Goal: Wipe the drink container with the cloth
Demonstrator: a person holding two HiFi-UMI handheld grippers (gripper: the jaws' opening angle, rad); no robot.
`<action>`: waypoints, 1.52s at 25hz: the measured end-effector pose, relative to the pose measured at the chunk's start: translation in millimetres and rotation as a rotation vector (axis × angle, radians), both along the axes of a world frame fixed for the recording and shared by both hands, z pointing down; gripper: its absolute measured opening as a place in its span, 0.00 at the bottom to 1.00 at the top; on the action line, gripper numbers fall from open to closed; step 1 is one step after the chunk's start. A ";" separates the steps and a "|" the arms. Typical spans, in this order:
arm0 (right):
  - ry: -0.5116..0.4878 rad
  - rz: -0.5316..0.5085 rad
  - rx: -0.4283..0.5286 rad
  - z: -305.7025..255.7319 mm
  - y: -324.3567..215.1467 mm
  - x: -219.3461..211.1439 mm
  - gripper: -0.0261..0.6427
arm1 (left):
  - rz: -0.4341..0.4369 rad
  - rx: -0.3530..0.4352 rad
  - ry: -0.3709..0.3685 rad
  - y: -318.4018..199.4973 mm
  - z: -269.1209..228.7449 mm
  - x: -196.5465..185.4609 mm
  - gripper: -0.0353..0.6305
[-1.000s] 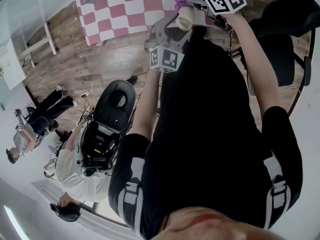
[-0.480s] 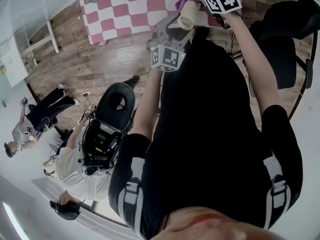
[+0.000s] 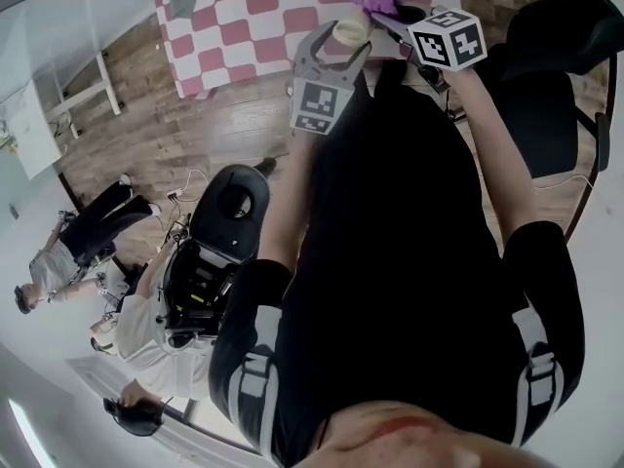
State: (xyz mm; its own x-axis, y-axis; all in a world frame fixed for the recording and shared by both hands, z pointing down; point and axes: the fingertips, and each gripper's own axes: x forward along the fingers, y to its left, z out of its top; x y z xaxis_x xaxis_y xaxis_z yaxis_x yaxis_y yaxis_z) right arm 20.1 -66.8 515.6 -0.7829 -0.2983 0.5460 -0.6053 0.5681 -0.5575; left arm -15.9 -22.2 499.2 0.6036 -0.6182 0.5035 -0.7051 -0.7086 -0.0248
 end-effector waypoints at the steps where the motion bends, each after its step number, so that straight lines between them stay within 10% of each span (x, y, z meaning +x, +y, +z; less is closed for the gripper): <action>1: -0.029 0.012 0.002 -8.6 2.7 1.1 0.19 | -0.009 -0.006 0.011 -2.7 -1.9 1.8 0.49; 9: -0.266 0.092 0.102 -74.6 -0.3 18.7 0.19 | -0.048 -0.025 0.060 -26.4 -8.5 13.5 0.49; 38: -0.124 0.126 0.255 -87.0 9.1 41.2 0.19 | -0.212 0.002 0.085 -81.3 -8.6 -26.4 0.49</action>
State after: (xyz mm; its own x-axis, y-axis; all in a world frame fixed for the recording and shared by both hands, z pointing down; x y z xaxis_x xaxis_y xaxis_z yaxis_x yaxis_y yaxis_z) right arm 61.4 -57.7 428.6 -0.7871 -0.5124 0.3435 -0.6160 0.6238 -0.4810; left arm -42.3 -103.6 490.6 0.5001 -0.7366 0.4554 -0.8379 -0.5444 0.0396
